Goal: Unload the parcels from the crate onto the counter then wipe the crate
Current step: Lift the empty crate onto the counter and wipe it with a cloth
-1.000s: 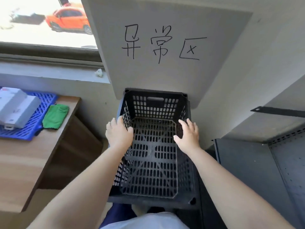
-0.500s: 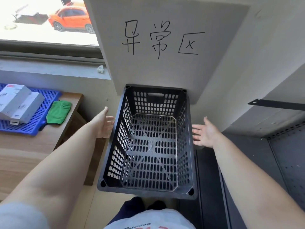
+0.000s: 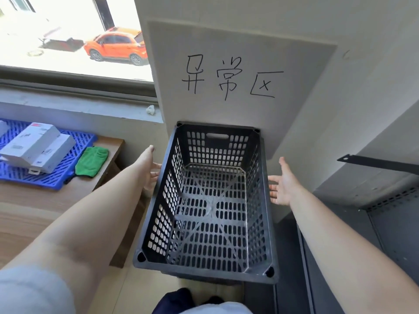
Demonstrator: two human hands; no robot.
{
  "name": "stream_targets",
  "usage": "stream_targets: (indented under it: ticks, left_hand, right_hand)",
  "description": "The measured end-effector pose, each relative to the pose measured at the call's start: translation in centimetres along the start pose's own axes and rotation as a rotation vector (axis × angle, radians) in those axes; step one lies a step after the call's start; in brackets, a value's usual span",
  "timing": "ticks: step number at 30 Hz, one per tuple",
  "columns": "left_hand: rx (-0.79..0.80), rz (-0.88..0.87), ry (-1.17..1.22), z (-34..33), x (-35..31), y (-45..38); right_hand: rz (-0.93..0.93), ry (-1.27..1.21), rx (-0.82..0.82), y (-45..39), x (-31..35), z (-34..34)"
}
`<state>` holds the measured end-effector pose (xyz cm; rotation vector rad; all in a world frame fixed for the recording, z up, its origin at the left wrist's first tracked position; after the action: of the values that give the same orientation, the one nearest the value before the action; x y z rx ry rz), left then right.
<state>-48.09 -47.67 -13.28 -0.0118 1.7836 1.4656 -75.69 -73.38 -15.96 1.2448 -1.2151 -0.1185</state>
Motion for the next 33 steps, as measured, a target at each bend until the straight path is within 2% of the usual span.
stream_targets:
  ticks: [7,15,24,33]
  left_hand:
    - [-0.037,-0.065,0.053,3.1,-0.5,5.4]
    - [-0.139,-0.112,0.217,11.6,1.1,11.7]
    - [-0.280,-0.231,0.343,24.4,3.4,21.5]
    - [-0.365,-0.249,0.476,40.5,9.0,31.4]
  right_hand:
    - [0.053,0.102,0.046,2.5,2.2,-3.4]
    - [0.097,0.281,0.252,5.1,4.4,-11.0]
    - [0.155,0.440,0.498,11.5,6.3,-26.4]
    - [0.192,0.464,0.607,16.2,1.3,-45.7]
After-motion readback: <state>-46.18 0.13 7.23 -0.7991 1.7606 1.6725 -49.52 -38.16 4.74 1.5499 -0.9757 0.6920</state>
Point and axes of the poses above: each hand's wrist, its own y-axis away from the middle knuckle, its own z-axis out of the back of the hand, x = y × z, the point moved 2 cm from there along -y, towards the middle knuckle, and after that the axes turned 8 degrees about x, right-handed, at the moved point
